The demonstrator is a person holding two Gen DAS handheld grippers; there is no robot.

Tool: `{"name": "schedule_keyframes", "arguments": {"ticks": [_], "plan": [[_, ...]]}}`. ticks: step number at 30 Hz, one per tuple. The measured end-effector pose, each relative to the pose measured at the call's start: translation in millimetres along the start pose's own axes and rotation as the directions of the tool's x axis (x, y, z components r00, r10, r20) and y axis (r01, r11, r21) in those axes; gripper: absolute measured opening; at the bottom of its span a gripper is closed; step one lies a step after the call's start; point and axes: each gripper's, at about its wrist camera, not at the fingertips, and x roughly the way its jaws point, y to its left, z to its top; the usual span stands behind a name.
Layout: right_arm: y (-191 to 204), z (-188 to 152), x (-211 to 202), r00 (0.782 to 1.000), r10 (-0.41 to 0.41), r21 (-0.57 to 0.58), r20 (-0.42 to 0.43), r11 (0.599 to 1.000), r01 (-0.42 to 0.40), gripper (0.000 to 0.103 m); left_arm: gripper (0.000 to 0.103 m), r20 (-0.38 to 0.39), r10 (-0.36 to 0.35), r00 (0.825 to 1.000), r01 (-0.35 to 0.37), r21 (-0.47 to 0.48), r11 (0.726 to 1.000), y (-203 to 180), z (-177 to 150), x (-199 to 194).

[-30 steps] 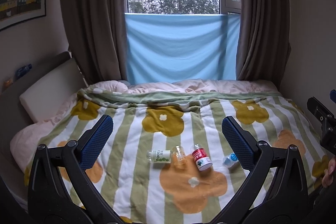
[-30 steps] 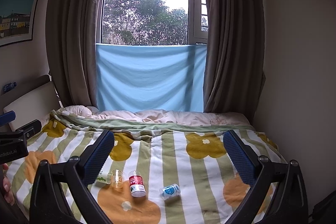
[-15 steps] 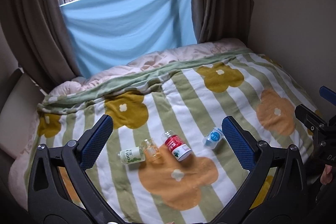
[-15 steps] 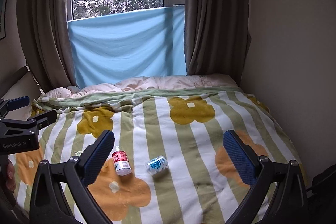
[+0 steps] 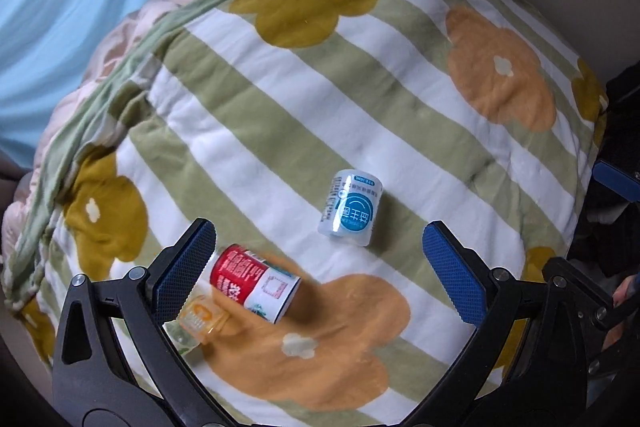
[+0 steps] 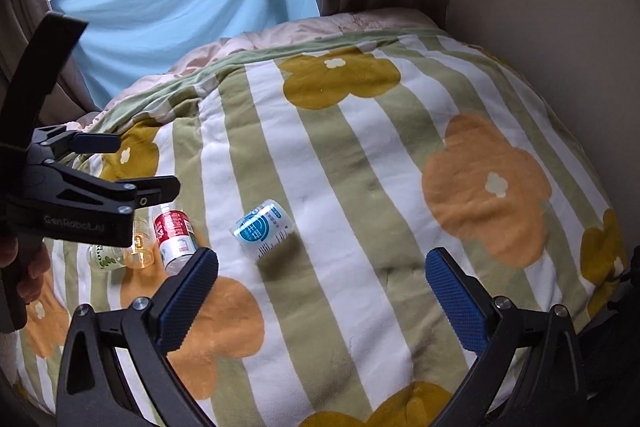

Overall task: Flip cup upside down
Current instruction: 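Reach the left gripper down to the white blue-labelled bottle and close on it, then lift the white bottle with the left gripper and turn it on end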

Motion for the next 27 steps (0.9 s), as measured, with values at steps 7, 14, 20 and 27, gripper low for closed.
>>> {"name": "schedule_keyframes", "arguments": {"ticks": [7, 14, 20, 27], "plan": [[-22.4, -33.9, 54.3, 0.997, -0.005, 0.06, -0.081, 0.998, 0.01, 0.103, 0.097, -0.301, -0.099, 0.948, 0.111, 0.023, 0.994, -8.6, 23.2, 134.9], [-37.5, -51.2, 86.0, 0.991, 0.035, 0.122, -0.129, 0.992, -0.019, 0.103, 0.09, -0.411, -0.08, 0.908, 0.121, 0.073, 0.99, -19.4, 13.4, 179.5], [-40.6, -53.0, 100.7, 0.988, 0.047, 0.137, -0.146, 0.99, -0.027, 0.103, 0.067, -0.449, -0.1, 0.888, 0.151, 0.078, 0.985, -31.3, 6.5, 190.4], [-40.7, -50.0, 99.8, 0.99, 0.054, 0.144, -0.134, 0.989, -0.035, 0.103, 0.059, -0.447, -0.094, 0.89, 0.146, 0.084, 0.986, -42.2, -7.4, 191.4]]}}
